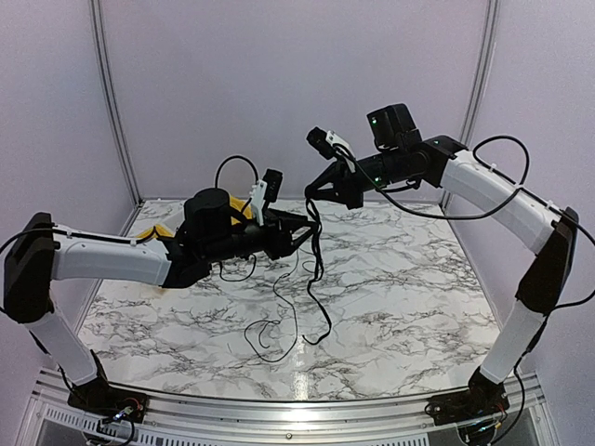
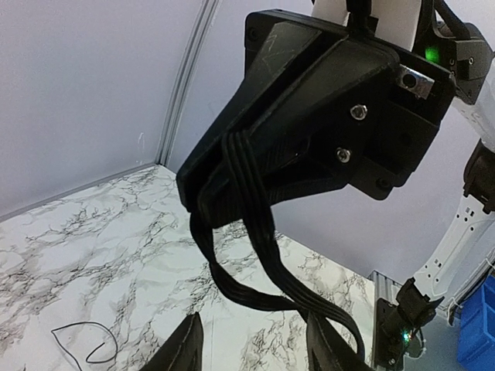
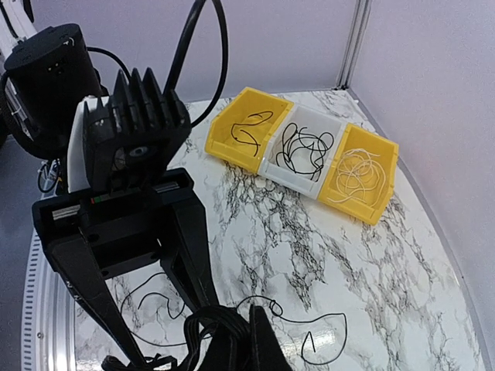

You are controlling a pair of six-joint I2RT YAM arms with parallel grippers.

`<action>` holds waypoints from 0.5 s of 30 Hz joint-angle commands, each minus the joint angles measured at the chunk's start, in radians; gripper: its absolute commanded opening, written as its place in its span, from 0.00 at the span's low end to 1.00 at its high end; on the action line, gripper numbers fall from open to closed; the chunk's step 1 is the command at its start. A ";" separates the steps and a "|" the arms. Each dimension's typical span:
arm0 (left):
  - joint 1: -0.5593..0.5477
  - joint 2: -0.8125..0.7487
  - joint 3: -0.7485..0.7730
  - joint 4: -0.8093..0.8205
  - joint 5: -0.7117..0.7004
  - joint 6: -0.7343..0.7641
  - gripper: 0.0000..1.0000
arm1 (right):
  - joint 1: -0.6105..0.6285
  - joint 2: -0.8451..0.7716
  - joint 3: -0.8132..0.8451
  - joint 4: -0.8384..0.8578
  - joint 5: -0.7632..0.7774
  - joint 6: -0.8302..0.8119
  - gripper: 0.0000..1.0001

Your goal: Untangle the cables

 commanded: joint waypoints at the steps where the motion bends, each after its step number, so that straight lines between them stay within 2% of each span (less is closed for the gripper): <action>1: -0.004 0.061 0.044 0.088 0.025 -0.039 0.47 | 0.010 0.012 0.019 -0.001 -0.012 0.001 0.00; 5: -0.002 0.117 0.093 0.110 0.000 -0.063 0.48 | 0.009 0.009 0.019 -0.003 -0.027 0.006 0.00; 9: -0.003 0.170 0.139 0.173 0.053 -0.107 0.45 | 0.010 0.008 0.010 -0.003 -0.028 0.002 0.00; 12: -0.002 0.185 0.143 0.236 0.064 -0.124 0.41 | 0.009 0.007 0.000 -0.003 -0.028 -0.001 0.00; 15: 0.006 0.186 0.140 0.275 0.075 -0.131 0.31 | 0.009 0.005 -0.006 -0.001 -0.034 0.001 0.00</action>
